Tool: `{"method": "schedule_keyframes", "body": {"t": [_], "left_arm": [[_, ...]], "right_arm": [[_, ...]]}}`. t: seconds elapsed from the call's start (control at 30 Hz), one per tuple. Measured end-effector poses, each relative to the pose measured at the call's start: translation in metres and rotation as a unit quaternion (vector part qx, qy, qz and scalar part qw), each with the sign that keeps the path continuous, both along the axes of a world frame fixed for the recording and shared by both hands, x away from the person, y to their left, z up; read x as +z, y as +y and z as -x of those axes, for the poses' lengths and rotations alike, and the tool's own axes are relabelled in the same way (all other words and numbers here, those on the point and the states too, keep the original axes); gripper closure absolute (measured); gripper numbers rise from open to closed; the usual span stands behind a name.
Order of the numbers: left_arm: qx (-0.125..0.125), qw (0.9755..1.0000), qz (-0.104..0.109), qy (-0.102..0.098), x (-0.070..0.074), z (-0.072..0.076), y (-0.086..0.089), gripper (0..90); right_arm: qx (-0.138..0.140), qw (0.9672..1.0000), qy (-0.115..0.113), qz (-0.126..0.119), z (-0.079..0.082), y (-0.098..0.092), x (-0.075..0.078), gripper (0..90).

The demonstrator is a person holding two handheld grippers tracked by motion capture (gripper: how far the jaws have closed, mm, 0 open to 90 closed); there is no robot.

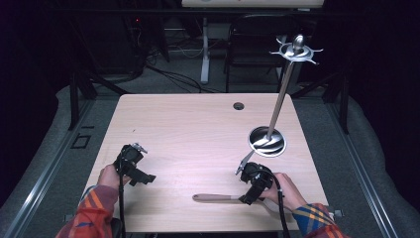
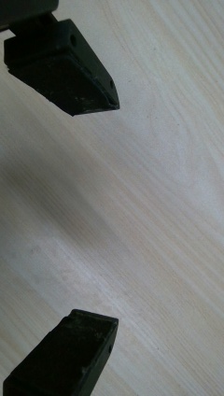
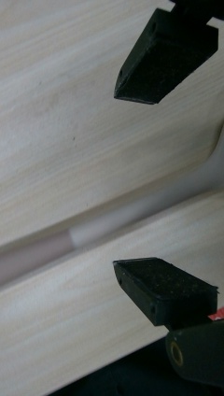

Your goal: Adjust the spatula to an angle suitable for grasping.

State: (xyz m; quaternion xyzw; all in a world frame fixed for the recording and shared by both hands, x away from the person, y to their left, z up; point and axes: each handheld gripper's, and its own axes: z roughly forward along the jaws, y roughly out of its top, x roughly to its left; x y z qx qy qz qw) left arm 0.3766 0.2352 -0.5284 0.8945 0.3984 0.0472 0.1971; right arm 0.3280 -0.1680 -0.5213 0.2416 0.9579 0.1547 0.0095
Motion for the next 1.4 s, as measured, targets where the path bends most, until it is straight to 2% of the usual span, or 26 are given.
{"method": "schedule_keyframes", "body": {"t": [0.1, 0.27, 0.37, 0.47, 0.5, 0.53, 0.6, 0.63, 0.7, 0.73, 0.77, 1.03, 1.1, 1.4], "left_arm": [[0.001, 1.0, -0.001, -0.001, 0.0, 0.0, 0.0, 0.2], [0.001, 1.0, -0.001, -0.002, 0.001, 0.001, 0.0, 0.2], [0.003, 1.0, 0.0, 0.0, 0.0, 0.0, 0.0, 0.2], [0.005, 1.0, -0.002, 0.001, 0.0, 0.0, 0.001, 0.2], [0.004, 1.0, -0.001, 0.0, 0.0, 0.0, 0.001, 0.2], [0.004, 1.0, -0.001, 0.0, 0.0, 0.0, 0.001, 0.2], [0.004, 1.0, -0.001, 0.0, 0.0, 0.0, 0.001, 0.2], [0.004, 1.0, -0.001, 0.0, 0.0, 0.0, 0.001, 0.2], [0.004, 1.0, -0.001, 0.0, 0.0, 0.0, 0.001, 0.2], [0.004, 1.0, -0.001, 0.002, -0.001, -0.001, 0.001, 0.2], [0.004, 1.0, -0.002, 0.003, -0.001, -0.001, 0.001, 0.2], [0.003, 1.0, -0.003, 0.002, -0.001, 0.0, 0.0, 0.2], [0.002, 1.0, -0.003, 0.002, -0.001, 0.0, 0.0, 0.2], [0.002, 1.0, -0.005, 0.002, -0.001, -0.001, 0.001, 0.2]], "right_arm": [[0.026, 0.9996, 0.011, 0.011, 0.003, 0.003, -0.002, 28.4], [0.045, 0.9977, 0.002, 0.05, 0.008, 0.008, -0.008, 44.2], [0.056, 0.9962, -0.004, 0.067, 0.009, 0.01, -0.009, 49.9], [0.062, 0.9954, -0.006, 0.073, 0.01, 0.011, -0.011, 51.7], [0.071, 0.9937, -0.012, 0.086, 0.012, 0.014, -0.012, 56.4], [0.076, 0.9929, -0.016, 0.09, 0.011, 0.014, -0.012, 57.2], [0.076, 0.9929, -0.015, 0.09, 0.011, 0.016, -0.013, 58.8], [0.085, 0.9916, -0.015, 0.096, 0.012, 0.018, -0.014, 61.9], [0.087, 0.9913, -0.016, 0.097, 0.013, 0.019, -0.014, 62.9], [0.091, 0.9904, -0.017, 0.103, 0.013, 0.019, -0.014, 66.8], [0.089, 0.9909, -0.015, 0.1, 0.013, 0.019, -0.016, 67.4], [0.103, 0.9882, -0.017, 0.112, 0.014, 0.023, -0.019, 70.8], [0.115, 0.9854, -0.021, 0.124, 0.015, 0.024, -0.022, 73.5], [0.128, 0.9833, -0.037, 0.124, 0.017, 0.024, -0.022, 76.4]]}}
